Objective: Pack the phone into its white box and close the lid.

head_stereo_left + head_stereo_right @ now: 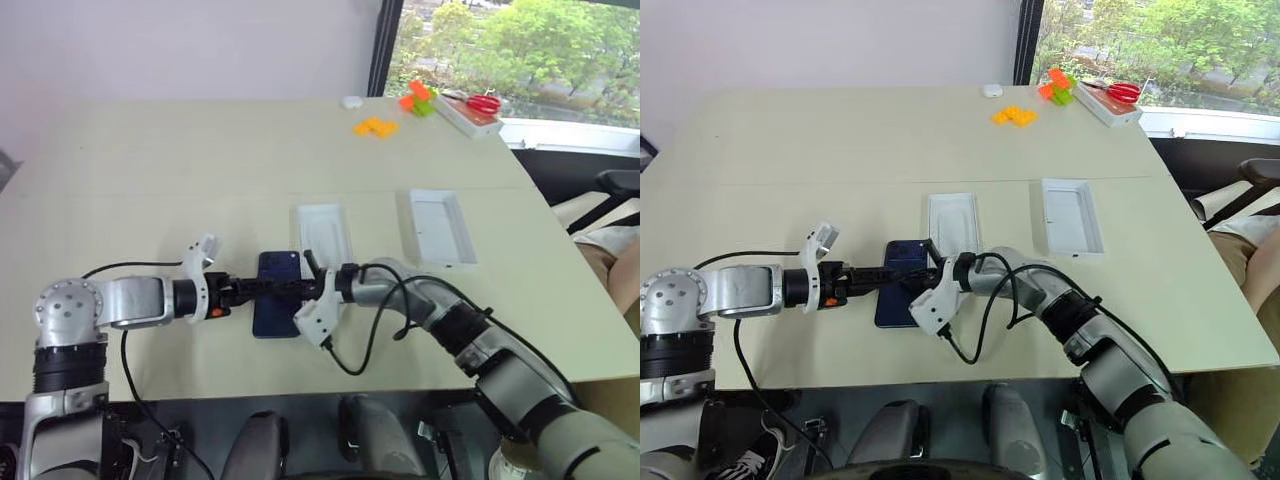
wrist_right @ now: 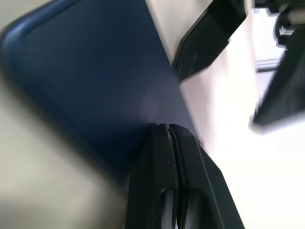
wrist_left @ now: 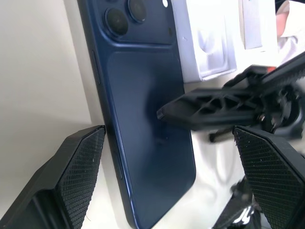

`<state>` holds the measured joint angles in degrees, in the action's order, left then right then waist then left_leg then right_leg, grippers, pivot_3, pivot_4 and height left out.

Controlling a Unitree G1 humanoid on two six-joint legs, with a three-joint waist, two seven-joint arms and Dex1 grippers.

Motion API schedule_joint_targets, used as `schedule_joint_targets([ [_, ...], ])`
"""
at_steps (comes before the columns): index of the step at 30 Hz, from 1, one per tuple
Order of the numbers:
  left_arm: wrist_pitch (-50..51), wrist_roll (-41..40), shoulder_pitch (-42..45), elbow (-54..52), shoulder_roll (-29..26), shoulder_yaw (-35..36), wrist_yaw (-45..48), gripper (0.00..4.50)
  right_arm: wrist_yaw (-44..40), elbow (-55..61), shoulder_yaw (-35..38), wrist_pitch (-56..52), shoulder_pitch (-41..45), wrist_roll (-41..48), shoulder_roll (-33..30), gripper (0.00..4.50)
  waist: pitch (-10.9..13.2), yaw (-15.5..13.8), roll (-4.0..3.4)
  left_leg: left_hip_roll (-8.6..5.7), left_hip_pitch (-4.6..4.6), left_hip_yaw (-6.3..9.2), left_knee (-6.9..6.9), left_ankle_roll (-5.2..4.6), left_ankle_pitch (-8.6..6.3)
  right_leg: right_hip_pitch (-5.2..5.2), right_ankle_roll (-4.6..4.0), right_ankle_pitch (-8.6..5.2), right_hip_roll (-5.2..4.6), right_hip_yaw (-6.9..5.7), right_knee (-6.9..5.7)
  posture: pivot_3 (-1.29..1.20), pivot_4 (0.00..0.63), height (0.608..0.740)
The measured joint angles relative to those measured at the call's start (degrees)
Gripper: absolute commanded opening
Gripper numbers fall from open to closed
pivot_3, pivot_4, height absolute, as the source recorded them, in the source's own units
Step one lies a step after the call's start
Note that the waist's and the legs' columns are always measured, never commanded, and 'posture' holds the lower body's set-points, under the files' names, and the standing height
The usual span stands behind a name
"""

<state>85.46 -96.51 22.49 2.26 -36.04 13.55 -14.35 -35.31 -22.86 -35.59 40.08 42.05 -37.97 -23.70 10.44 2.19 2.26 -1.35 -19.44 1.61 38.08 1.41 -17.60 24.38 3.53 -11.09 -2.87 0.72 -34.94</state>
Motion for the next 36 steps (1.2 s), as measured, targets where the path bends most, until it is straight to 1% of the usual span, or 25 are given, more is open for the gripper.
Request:
schedule_joint_targets([
  [4,-1.81,-1.90,-0.07,-0.02,-1.63,-2.00,-0.78,4.50,-5.30,4.61,0.13,0.15,-1.34,2.98,-4.27,0.06,0.01,0.02,-0.01,0.02,0.01,0.03,-0.06,-0.02,-0.01,0.00,0.06,-0.04,0.02,-0.02,0.02,0.00,0.150,0.740],
  [7,-3.46,-3.06,-0.12,0.01,-2.54,-3.50,-1.35,4.50,-8.47,6.50,-0.11,-0.30,-2.77,4.02,-6.31,0.06,0.00,-0.01,-0.01,0.05,0.04,0.03,-0.06,-0.02,-0.01,-0.04,0.15,-0.13,0.05,-0.03,0.02,0.00,0.150,0.740],
  [10,-4.51,-4.20,-0.35,0.02,-3.45,-4.38,-1.69,4.50,-9.34,7.22,0.14,-1.17,-3.60,5.05,-6.40,0.06,0.02,0.00,-0.03,0.05,0.05,0.01,-0.06,-0.01,0.00,-0.04,0.19,-0.20,0.05,-0.02,0.02,0.00,0.150,0.740],
  [15,-6.20,-5.87,-0.35,0.03,-4.79,-6.08,-2.27,4.50,-9.83,7.25,0.15,-3.38,-3.51,4.47,-4.59,0.06,0.01,0.12,-0.02,0.09,0.06,0.02,-0.06,-0.01,0.00,-0.04,0.17,-0.20,0.08,-0.02,0.02,0.00,0.150,0.740],
  [19,-7.38,-6.67,-0.44,0.04,-5.86,-7.02,-2.75,4.50,-8.48,6.50,0.01,-4.09,-3.05,2.80,-2.91,0.06,0.01,0.34,-0.03,0.19,0.10,0.02,-0.06,0.01,0.01,-0.04,0.14,-0.21,0.16,-0.01,0.02,0.00,0.150,0.740],
  [22,-8.89,-8.45,-1.06,0.01,-6.12,-7.71,-3.70,4.50,-7.59,5.57,-0.13,-5.41,-2.44,1.23,-1.11,0.06,0.01,0.32,-0.04,0.24,0.12,0.07,-0.06,0.01,0.01,-0.03,0.09,-0.24,0.20,-0.02,-0.02,0.00,0.150,0.740],
  [25,-11.26,-12.17,-1.35,-0.08,-6.87,-9.01,-6.05,4.50,-6.68,4.68,-0.15,-6.03,-2.09,0.45,-0.04,0.06,0.02,0.21,-0.05,0.22,0.08,0.09,-0.06,0.01,0.01,-0.02,0.06,-0.25,0.17,-0.04,-0.02,0.00,0.150,0.740],
  [28,-12.73,-14.38,-1.43,-1.46,-7.09,-11.02,-7.17,4.50,-6.31,4.12,-0.26,-6.01,-1.72,0.28,0.21,0.06,0.04,0.16,-0.05,0.16,0.04,0.08,-0.06,0.01,0.01,-0.01,0.05,-0.24,0.15,-0.03,0.02,0.00,0.150,0.740],
  [33,-14.20,-15.50,-1.54,-3.06,-7.91,-13.22,-7.81,4.50,-6.09,4.09,-0.34,-5.95,-1.71,0.29,0.21,0.06,0.07,0.18,-0.06,0.16,0.03,0.08,-0.06,0.01,0.01,0.00,0.05,-0.25,0.17,-0.03,0.04,0.00,0.150,0.740],
  [36,-15.23,-15.93,-1.77,-3.15,-8.68,-14.15,-8.45,3.71,-6.09,4.13,-0.38,-5.99,-1.72,0.32,0.20,0.00,0.08,0.20,-0.07,0.17,0.02,0.08,-0.06,0.01,0.01,0.01,0.05,-0.25,0.18,-0.03,0.04,0.00,0.150,0.740],
])
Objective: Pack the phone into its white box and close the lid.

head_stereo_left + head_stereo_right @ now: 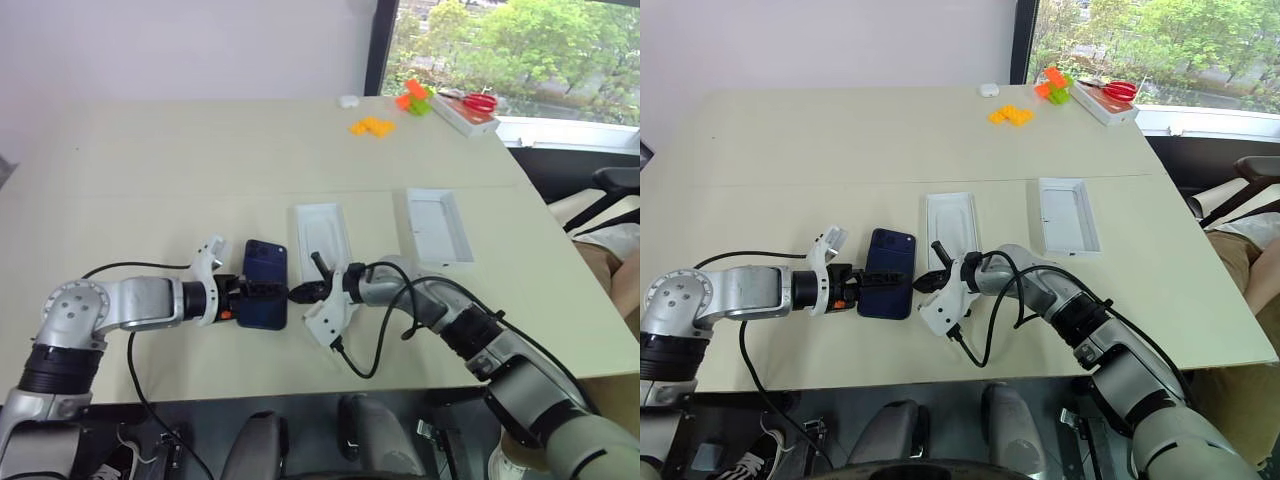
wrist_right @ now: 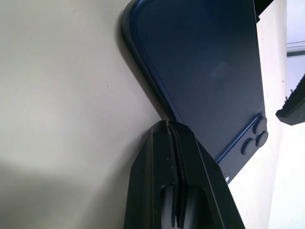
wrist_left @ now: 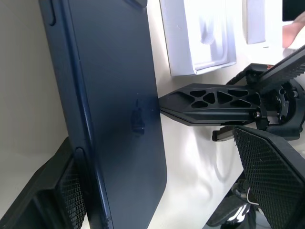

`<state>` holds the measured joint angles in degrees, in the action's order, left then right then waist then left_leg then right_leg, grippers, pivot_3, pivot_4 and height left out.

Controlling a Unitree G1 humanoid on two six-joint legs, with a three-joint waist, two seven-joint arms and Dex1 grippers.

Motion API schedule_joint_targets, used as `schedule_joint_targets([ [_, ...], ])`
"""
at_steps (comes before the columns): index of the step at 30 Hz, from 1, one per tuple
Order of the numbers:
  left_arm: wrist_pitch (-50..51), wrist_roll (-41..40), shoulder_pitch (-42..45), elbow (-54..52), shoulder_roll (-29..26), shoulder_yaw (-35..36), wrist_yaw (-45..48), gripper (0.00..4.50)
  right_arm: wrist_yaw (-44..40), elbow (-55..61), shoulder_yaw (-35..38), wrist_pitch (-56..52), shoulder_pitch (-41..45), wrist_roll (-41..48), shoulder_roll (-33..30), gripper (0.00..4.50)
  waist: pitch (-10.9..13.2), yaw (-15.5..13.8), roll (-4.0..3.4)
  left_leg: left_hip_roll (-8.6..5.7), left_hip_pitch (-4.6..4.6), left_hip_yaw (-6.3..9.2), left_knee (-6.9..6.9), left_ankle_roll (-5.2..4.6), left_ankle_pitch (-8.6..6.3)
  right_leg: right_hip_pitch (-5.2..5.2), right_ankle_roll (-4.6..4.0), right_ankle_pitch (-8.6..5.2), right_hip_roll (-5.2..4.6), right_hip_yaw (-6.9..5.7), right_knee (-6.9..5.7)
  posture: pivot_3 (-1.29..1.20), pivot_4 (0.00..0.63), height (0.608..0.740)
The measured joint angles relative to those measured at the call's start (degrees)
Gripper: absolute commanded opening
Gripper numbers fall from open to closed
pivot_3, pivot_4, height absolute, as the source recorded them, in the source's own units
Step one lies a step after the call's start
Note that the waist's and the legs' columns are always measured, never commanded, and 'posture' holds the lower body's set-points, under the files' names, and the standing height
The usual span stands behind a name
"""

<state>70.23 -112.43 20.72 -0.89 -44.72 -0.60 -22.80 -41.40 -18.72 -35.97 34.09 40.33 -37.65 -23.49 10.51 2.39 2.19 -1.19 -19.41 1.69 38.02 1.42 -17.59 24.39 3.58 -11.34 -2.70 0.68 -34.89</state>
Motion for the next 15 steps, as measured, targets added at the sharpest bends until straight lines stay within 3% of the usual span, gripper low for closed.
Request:
schedule_joint_targets([
  [7,-1.66,-0.87,-0.87,0.62,-1.21,-0.73,0.24,0.17,-0.03,0.36,0.04,-0.11,-0.17,0.01,-0.24,0.00,0.05,-0.04,0.02,0.00,-0.04,0.00,0.00,0.00,0.00,0.04,0.00,0.00,0.00,-0.01,0.02,0.00,0.150,0.740],
  [15,-1.99,-0.85,-1.43,0.90,-1.45,-0.23,2.22,0.04,-0.34,1.05,0.35,-0.53,-1.01,1.60,-0.47,0.00,0.10,0.02,-0.05,0.01,-0.08,0.00,-0.05,0.00,0.00,0.04,0.01,-0.01,0.02,-0.02,0.13,0.00,0.150,0.740],
])
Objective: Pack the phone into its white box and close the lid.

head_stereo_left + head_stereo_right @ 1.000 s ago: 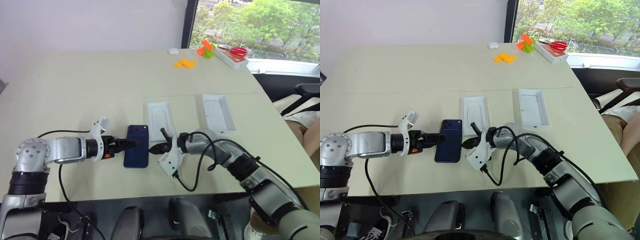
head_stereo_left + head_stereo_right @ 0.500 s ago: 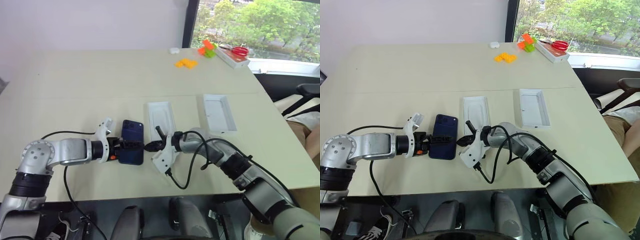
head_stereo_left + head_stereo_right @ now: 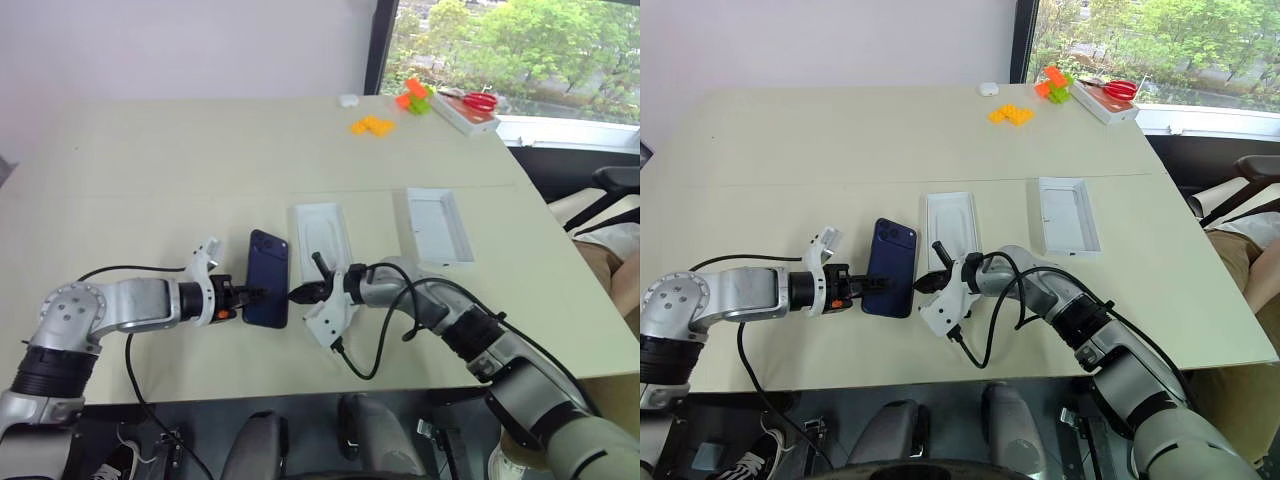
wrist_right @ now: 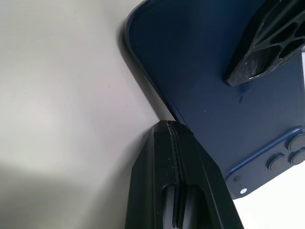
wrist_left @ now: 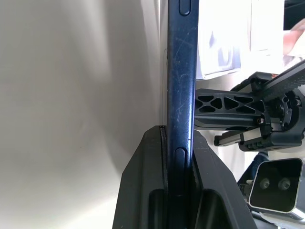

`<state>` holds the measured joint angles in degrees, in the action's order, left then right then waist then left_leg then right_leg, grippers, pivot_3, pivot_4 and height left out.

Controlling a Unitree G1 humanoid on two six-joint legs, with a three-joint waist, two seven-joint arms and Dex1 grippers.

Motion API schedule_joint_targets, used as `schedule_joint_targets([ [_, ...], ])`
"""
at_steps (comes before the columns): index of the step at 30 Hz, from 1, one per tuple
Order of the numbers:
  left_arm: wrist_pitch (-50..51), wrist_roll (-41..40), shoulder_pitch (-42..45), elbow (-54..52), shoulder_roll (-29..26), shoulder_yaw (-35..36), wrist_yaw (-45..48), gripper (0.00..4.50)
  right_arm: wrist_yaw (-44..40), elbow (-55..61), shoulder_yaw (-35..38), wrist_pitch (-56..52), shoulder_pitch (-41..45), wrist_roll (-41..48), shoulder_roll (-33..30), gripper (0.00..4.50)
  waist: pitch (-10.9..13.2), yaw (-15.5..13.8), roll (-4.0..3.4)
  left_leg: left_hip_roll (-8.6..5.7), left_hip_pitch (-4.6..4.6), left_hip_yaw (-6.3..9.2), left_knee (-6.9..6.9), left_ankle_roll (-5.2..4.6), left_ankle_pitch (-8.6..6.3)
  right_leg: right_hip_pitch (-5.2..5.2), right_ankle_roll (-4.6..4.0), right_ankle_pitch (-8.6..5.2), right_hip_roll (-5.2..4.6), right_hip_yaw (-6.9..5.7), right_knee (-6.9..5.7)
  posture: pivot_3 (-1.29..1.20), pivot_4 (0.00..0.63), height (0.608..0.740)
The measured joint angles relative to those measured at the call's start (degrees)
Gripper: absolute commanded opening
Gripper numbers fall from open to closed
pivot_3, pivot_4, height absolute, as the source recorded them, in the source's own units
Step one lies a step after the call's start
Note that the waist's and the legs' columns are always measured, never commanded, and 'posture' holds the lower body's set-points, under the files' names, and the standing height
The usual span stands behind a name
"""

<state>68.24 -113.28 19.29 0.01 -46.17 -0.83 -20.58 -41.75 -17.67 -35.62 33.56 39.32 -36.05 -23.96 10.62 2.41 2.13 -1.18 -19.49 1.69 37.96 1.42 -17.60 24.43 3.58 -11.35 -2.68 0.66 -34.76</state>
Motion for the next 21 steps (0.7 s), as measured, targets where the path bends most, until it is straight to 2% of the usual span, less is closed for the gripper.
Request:
schedule_joint_targets([
  [3,1.04,0.00,-1.35,1.58,-2.36,1.33,3.56,0.04,-4.71,3.12,1.12,-1.57,-2.79,7.25,-1.68,0.00,0.07,-0.02,0.01,0.02,-0.11,0.05,-0.11,-0.02,-0.01,0.04,-0.01,0.01,0.01,-0.08,0.19,0.00,0.150,0.740],
  [5,1.67,0.20,-1.61,3.12,-5.56,3.05,6.06,0.00,-8.70,6.07,2.16,-2.91,-5.20,13.50,-4.03,0.52,0.18,-0.01,-0.08,0.04,-0.31,0.08,-0.15,-0.04,-0.02,0.18,-0.11,0.08,0.00,-0.14,0.31,0.00,0.150,0.740],
  [7,1.73,0.86,-1.68,4.46,-7.14,5.35,8.34,0.00,-12.74,8.84,3.66,-5.90,-7.40,20.10,-5.64,1.30,0.26,-0.11,-0.22,0.03,-0.68,0.10,-0.14,-0.05,-0.03,0.45,-0.20,0.15,-0.04,-0.21,0.38,0.00,0.150,0.740],
  [9,1.72,1.36,-1.42,5.07,-7.01,7.47,11.32,0.00,-15.10,10.95,4.64,-7.62,-8.28,24.00,-6.53,2.31,0.30,-0.26,-0.24,0.01,-1.09,0.11,-0.11,-0.05,-0.02,0.82,-0.20,0.18,-0.07,-0.25,0.39,0.00,0.150,0.740],
  [13,-0.80,3.68,1.26,3.59,-3.87,9.28,15.54,0.00,-18.05,15.56,8.63,-18.48,-9.08,32.81,-6.33,4.32,0.36,-1.17,-0.33,0.01,-1.46,0.16,-0.07,-0.04,-0.02,1.06,-0.19,0.21,-0.22,-0.30,0.50,0.00,0.150,0.740],
  [17,-4.13,9.23,3.60,1.84,-0.80,10.83,17.71,0.00,-19.62,16.13,11.23,-26.73,-6.39,35.72,-6.39,4.32,0.42,-1.65,-0.43,-0.03,-1.80,0.17,-0.02,-0.01,-0.01,1.31,-0.24,0.25,-0.26,-0.36,0.57,0.00,0.150,0.740],
  [21,-5.44,12.96,5.30,2.26,1.87,11.00,18.29,0.00,-21.01,16.23,10.18,-32.12,-0.80,30.20,-9.04,4.32,0.44,-1.76,-0.46,-0.03,-1.96,0.18,0.00,0.10,0.05,1.52,-0.06,0.39,-0.23,-0.52,0.54,0.00,0.150,0.740],
])
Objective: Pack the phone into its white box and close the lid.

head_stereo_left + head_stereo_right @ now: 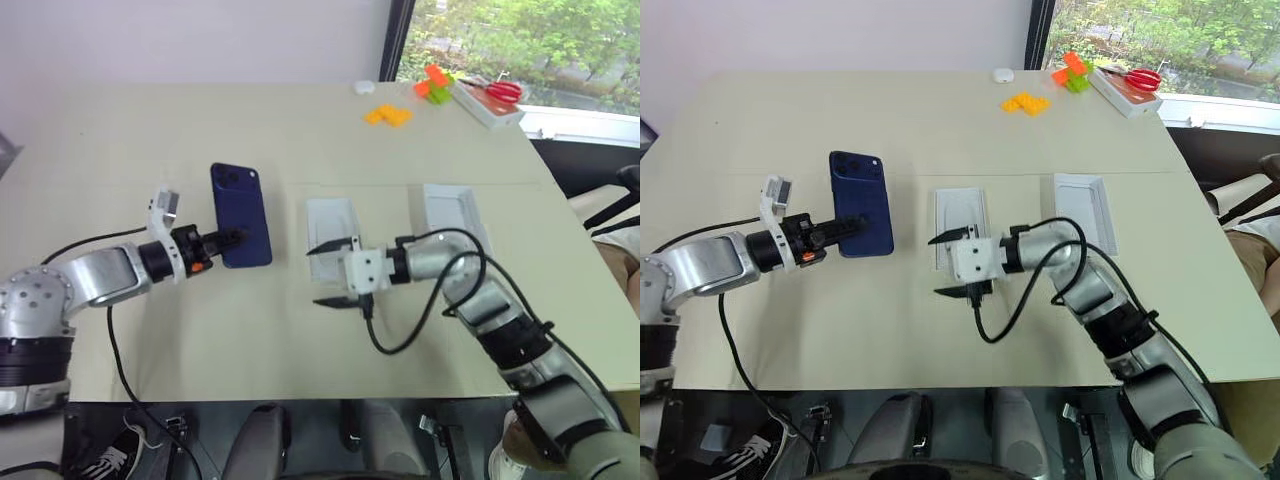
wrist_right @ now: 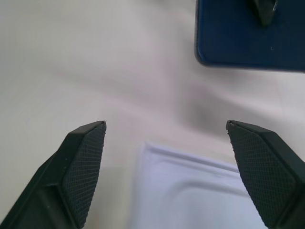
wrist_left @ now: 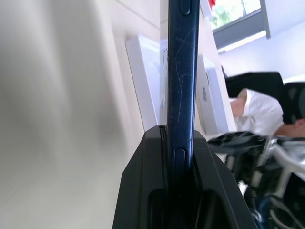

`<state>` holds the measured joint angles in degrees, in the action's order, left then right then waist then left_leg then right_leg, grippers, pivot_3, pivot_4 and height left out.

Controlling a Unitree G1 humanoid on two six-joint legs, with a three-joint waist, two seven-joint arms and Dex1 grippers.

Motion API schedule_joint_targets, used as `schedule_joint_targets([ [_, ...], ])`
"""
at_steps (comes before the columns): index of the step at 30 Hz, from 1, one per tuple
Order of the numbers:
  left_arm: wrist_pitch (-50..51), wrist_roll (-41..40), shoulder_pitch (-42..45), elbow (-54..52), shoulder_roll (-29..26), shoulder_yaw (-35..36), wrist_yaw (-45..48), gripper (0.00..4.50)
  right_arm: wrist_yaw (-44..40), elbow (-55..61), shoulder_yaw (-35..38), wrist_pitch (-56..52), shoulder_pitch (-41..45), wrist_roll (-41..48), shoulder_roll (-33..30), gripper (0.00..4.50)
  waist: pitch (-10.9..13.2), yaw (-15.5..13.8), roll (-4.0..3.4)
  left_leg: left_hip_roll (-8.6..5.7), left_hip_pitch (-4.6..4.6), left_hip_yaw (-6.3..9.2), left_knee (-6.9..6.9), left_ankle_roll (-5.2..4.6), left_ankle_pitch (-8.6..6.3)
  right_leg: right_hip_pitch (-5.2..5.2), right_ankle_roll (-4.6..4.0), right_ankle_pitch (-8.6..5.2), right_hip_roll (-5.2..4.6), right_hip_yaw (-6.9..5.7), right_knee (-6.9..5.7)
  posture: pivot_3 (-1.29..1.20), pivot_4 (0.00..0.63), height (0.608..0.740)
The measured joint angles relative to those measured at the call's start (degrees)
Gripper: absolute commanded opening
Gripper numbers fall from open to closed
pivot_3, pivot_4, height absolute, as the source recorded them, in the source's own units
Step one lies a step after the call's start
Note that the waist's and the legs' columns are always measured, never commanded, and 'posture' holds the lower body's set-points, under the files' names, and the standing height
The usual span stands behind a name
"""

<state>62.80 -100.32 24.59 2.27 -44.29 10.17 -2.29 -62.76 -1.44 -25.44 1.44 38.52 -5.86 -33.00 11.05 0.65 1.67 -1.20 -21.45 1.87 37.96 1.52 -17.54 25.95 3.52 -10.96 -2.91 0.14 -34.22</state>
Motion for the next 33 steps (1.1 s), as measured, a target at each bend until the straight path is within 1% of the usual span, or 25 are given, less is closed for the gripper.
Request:
schedule_joint_targets([
  [3,0.02,1.77,0.06,0.14,0.06,0.46,0.43,0.00,-2.38,0.15,-0.88,-7.81,-0.30,-1.95,-1.57,4.32,0.00,-0.06,-0.01,-0.02,-0.10,0.01,-0.01,0.02,0.01,0.07,0.01,0.01,-0.06,-0.06,0.01,0.00,0.150,0.740],
  [6,0.13,2.92,0.06,0.10,1.19,0.76,0.80,0.00,-5.84,3.13,-0.96,-19.45,-0.40,1.22,-0.78,4.32,0.01,0.07,-0.01,-0.06,-0.23,-0.02,-0.01,0.05,0.02,0.25,0.03,0.02,-0.21,-0.06,-0.02,0.00,0.150,0.740],
  [8,0.33,3.50,0.03,0.08,1.75,0.80,0.91,0.00,-7.31,4.88,-1.02,-24.63,-0.40,2.91,-0.49,4.32,0.01,0.06,-0.01,-0.11,-0.36,-0.01,0.00,0.06,0.02,0.40,0.04,0.03,-0.26,-0.08,-0.04,0.00,0.150,0.740],
  [12,0.46,3.79,-0.28,-0.07,2.20,1.80,0.85,0.00,-7.11,5.42,-0.96,-34.03,-0.18,5.50,1.88,4.32,0.01,0.04,-0.01,-0.13,-0.38,0.00,0.04,0.06,0.03,0.42,0.04,0.04,-0.30,-0.09,-0.08,0.00,0.150,0.740],
  [13,0.48,3.92,-0.29,-0.16,2.22,2.02,0.83,0.00,-6.90,5.42,-1.09,-34.87,-0.08,5.62,2.22,4.09,0.01,0.02,-0.01,-0.15,-0.39,0.00,0.05,0.05,0.02,0.42,0.04,0.04,-0.31,-0.10,-0.09,0.00,0.150,0.740],
  [15,0.61,4.01,-0.42,-0.22,2.22,2.34,0.78,0.00,-6.16,5.04,-1.27,-34.70,0.20,4.93,2.11,3.44,0.01,0.01,-0.01,-0.19,-0.39,0.00,0.06,0.05,0.02,0.41,0.05,0.04,-0.34,-0.10,-0.10,0.00,0.150,0.740],
  [20,0.90,4.02,-0.50,-0.27,2.33,2.41,0.54,0.00,-3.70,2.74,-1.68,-31.83,1.56,2.48,2.10,0.82,0.00,0.01,0.00,-0.22,-0.39,-0.01,0.08,0.06,0.03,0.41,0.06,0.05,-0.35,-0.10,-0.11,0.00,0.150,0.740],
  [21,0.90,4.07,-0.50,-0.26,2.35,2.42,0.43,0.00,-3.35,2.67,-1.74,-30.85,1.94,1.89,2.00,0.49,-0.01,0.02,0.02,-0.22,-0.38,-0.01,0.09,0.06,0.03,0.40,0.07,0.05,-0.35,-0.10,-0.12,0.00,0.150,0.740],
  [24,0.95,4.07,-0.50,-0.31,2.81,2.41,0.33,0.00,-3.54,2.68,-1.81,-30.13,1.95,1.67,1.77,0.46,-0.01,0.05,0.02,-0.22,-0.37,-0.01,0.13,0.06,0.03,0.38,0.08,0.06,-0.35,-0.10,-0.15,0.00,0.150,0.740],
  [28,1.00,4.09,-0.47,-0.31,2.82,2.43,0.13,0.00,-4.12,6.29,-1.32,-32.41,0.53,2.88,1.26,0.46,-0.01,0.09,0.02,-0.22,-0.37,0.00,0.13,0.06,0.03,0.40,0.09,0.06,-0.35,-0.10,-0.21,0.00,0.150,0.740],
  [33,1.32,4.04,-0.42,-0.43,2.89,2.55,-0.23,0.00,-3.74,14.68,-0.93,-38.01,-3.08,4.64,0.34,0.46,-0.02,-0.01,0.02,-0.22,-0.37,0.01,0.15,0.06,0.03,0.40,0.09,0.06,-0.35,-0.10,-0.24,0.00,0.150,0.740],
])
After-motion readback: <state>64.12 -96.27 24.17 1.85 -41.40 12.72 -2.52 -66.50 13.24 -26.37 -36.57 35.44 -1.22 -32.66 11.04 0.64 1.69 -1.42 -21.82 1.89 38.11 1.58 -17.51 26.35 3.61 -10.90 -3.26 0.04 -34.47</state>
